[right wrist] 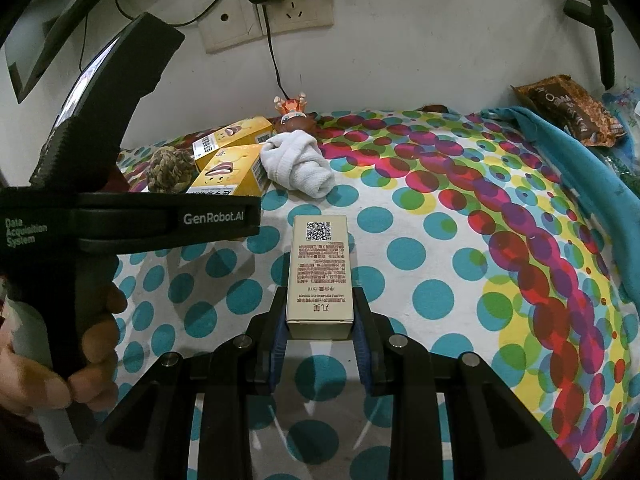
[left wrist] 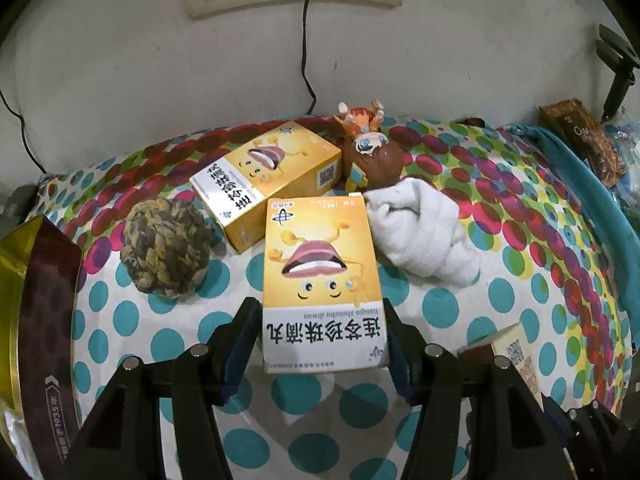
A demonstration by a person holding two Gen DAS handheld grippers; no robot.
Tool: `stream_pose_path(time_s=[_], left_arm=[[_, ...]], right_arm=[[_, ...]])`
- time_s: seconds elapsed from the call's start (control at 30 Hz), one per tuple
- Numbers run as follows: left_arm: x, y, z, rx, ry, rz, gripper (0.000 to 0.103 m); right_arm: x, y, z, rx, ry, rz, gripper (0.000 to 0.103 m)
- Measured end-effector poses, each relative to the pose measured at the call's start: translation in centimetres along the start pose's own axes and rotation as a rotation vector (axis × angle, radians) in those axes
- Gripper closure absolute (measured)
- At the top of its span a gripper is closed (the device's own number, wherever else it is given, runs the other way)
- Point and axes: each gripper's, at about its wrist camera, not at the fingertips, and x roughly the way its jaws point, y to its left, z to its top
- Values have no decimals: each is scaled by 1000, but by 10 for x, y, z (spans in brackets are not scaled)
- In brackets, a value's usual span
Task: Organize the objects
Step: 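Grasp the yellow medicine box with the left gripper while the right holds the beige box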
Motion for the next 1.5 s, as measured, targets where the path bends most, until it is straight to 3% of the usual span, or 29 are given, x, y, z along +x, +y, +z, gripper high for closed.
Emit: stream_pose_path(time_s=[0.37,0.43,0.6,0.97,1.5], left_arm=[[-1,6,-5,-2,-105,-10,44],[-3,8,-5,-10,-115,-18,51],[-4,8,-6,-13,-125,1,51],[-39,14,-32,-30,-233,4,51],[-35,33,-39,-128,-187,20,51]], right_arm=[[1,1,0,0,3,0,75],[1,0,0,0,3,0,75],[2,0,0,0,3,0,75],[3,-1,1,-2,3,0,75],[5,5,0,-10,4,-52,75]])
